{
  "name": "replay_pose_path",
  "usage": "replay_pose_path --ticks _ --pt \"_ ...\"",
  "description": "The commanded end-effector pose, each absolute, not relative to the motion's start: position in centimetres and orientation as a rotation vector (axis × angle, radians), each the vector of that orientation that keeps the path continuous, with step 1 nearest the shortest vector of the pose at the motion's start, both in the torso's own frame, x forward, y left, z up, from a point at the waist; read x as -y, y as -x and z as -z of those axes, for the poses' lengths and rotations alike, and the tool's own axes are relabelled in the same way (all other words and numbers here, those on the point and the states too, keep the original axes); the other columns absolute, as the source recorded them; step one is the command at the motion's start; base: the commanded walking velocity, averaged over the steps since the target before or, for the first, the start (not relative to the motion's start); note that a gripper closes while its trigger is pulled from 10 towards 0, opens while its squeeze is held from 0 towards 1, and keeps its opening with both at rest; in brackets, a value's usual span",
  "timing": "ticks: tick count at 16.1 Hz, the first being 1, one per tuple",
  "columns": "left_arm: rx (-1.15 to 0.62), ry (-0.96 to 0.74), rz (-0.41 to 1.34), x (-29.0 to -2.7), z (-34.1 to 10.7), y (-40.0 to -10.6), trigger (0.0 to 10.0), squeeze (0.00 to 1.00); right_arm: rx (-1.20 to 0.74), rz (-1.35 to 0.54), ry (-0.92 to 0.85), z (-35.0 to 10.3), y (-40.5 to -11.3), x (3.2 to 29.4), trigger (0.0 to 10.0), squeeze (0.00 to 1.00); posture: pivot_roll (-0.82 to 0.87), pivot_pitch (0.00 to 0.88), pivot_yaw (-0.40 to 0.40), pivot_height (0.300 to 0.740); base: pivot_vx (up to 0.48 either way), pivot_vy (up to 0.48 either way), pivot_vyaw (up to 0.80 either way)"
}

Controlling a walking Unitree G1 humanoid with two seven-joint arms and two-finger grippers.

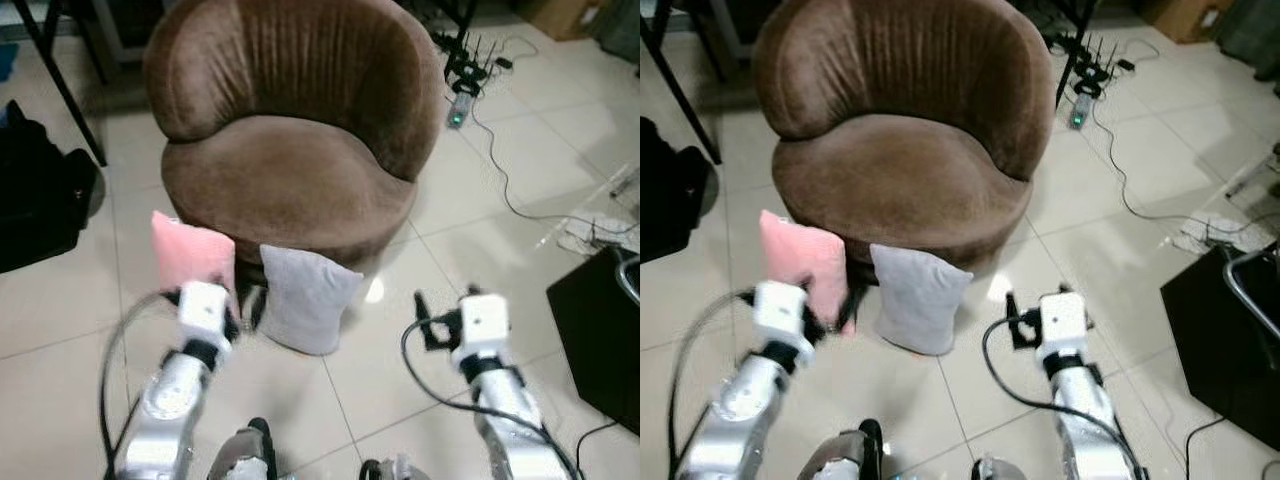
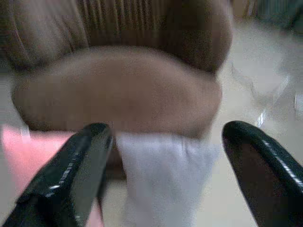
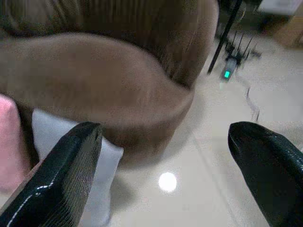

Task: Move the pillow to the sofa from floor

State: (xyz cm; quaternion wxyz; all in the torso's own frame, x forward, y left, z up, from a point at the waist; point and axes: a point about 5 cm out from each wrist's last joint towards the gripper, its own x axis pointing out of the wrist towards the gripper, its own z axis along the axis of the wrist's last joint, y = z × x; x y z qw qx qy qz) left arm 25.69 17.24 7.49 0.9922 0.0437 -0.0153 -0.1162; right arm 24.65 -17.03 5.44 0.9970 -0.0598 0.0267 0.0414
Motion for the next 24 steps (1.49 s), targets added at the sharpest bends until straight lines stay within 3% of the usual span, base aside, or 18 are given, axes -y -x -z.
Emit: replay_pose_path --ticks 1,6,8,11,15,17,20,24 --pt "0.060 -0.092 0.235 -17.4 -7.7 -25.3 10.0 1.00 -0.050 -0.063 0.136 -5.3 -24.1 17.8 10.0 0.00 0.08 0.168 -0.075 0.740 0.000 0.000 0.00" --pt "-0.010 -0.041 0.248 -17.8 -6.5 -22.4 10.0 1.00 -0.062 -0.086 0.174 -5.2 -21.6 18.4 10.0 0.00 0.09 0.171 -0.075 0.740 0.000 0.000 0.00" --pt "-0.028 -0.026 0.252 -16.3 -6.1 -21.6 10.0 1.00 -0.096 -0.114 0.184 -4.7 -20.6 18.3 10.0 0.00 0.09 0.178 -0.077 0.740 0.000 0.000 0.00" --pt "-0.046 -0.007 0.257 -15.2 -6.0 -21.2 10.0 1.00 -0.128 -0.115 0.185 -4.6 -20.2 18.3 10.0 0.00 0.08 0.188 -0.079 0.740 0.000 0.000 0.00" --pt "-0.054 -0.013 0.256 -15.8 -6.3 -21.2 10.0 1.00 -0.137 -0.096 0.177 -4.6 -20.3 18.3 10.0 0.00 0.08 0.189 -0.074 0.740 0.000 0.000 0.00" --pt "-0.048 -0.029 0.254 -16.0 -6.4 -21.4 10.0 1.00 -0.138 -0.085 0.178 -4.5 -20.5 18.3 10.0 0.00 0.09 0.172 -0.074 0.740 0.000 0.000 0.00" --pt "0.000 -0.053 0.223 -16.9 -7.7 -24.1 10.0 1.00 -0.093 -0.078 0.196 -4.8 -22.1 17.7 10.0 0.00 0.12 0.147 -0.063 0.740 0.000 0.000 0.00" --pt "0.027 -0.089 0.249 -18.1 -9.2 -26.1 10.0 1.00 -0.044 -0.062 0.162 -5.2 -24.1 16.1 10.0 0.00 0.13 0.102 0.000 0.740 0.000 0.000 0.00"
